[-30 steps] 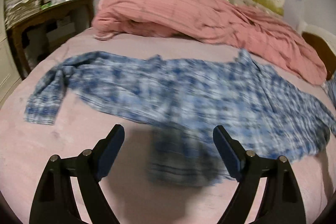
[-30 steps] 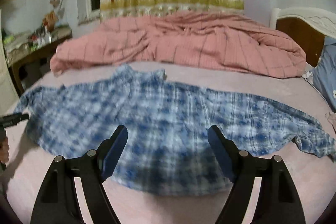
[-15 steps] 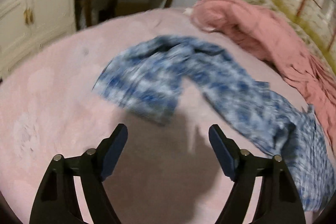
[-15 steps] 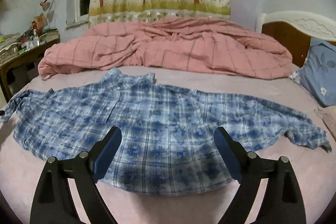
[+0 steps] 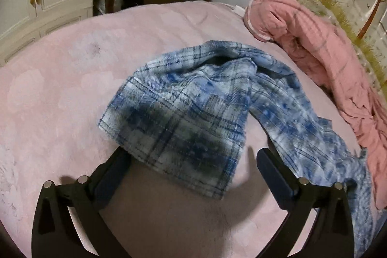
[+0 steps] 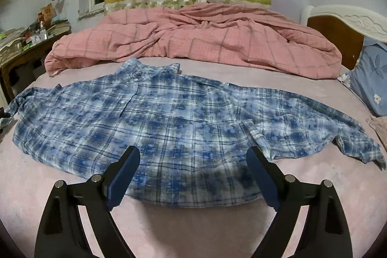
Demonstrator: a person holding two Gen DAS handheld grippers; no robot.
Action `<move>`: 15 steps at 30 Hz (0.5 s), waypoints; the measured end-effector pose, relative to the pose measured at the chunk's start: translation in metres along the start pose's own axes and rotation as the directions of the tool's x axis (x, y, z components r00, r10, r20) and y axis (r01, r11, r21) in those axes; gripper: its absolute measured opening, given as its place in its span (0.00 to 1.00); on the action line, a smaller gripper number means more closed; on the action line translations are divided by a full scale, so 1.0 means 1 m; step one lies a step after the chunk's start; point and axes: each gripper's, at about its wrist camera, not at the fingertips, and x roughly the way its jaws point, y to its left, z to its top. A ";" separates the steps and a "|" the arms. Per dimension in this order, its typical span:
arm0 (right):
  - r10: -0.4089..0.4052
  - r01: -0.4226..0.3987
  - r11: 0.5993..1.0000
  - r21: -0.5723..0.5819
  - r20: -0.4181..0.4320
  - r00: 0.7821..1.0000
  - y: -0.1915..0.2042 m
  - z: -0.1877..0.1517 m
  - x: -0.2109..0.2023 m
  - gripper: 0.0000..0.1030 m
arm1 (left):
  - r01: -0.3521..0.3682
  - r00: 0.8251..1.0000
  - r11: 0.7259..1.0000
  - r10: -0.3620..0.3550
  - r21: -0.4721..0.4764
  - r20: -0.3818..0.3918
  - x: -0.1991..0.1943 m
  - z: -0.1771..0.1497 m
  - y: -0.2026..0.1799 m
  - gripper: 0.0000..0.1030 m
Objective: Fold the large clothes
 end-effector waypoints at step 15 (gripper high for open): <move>-0.020 0.022 0.999 0.033 -0.064 0.998 -0.014 -0.004 0.015 0.67 | -0.032 0.984 0.999 0.027 0.028 0.178 -0.027 -0.008 -0.004 0.05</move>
